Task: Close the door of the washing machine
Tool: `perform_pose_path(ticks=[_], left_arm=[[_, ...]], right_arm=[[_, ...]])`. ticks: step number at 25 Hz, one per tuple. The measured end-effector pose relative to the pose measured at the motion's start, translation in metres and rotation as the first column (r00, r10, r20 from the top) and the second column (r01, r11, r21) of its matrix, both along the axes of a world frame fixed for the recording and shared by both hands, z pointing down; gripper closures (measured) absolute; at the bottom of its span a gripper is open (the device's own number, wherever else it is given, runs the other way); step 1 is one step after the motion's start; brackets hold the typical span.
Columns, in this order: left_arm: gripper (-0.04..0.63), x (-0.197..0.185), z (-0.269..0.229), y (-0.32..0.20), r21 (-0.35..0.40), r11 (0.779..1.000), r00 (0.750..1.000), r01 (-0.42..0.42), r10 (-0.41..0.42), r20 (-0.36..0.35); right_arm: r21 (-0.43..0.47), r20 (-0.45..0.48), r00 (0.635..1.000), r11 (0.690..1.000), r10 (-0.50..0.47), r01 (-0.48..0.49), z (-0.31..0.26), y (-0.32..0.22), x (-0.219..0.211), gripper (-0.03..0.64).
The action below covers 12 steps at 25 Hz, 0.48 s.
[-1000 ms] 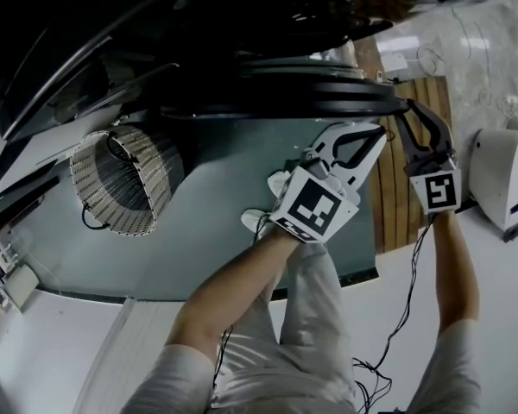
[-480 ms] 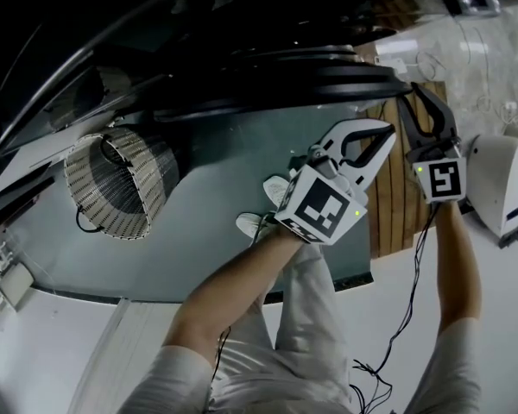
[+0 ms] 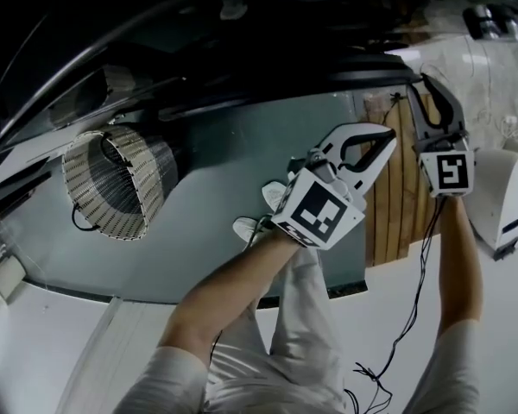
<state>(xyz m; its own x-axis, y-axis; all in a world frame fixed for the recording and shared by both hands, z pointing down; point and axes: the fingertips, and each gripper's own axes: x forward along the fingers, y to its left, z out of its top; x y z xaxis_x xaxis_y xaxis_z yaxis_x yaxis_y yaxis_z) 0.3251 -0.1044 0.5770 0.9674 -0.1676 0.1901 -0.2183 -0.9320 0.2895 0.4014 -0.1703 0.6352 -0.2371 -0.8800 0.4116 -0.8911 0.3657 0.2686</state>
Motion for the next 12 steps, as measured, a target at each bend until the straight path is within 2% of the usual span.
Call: perform_pose_path(ticks=[12], left_arm=[[0.592, -0.015, 0.002, -0.021, -0.001, 0.998, 0.998, 0.057, -0.057, -0.012]], right_arm=[[0.014, 0.018, 1.000, 1.000, 0.026, -0.026, 0.000, -0.016, 0.002, 0.517]])
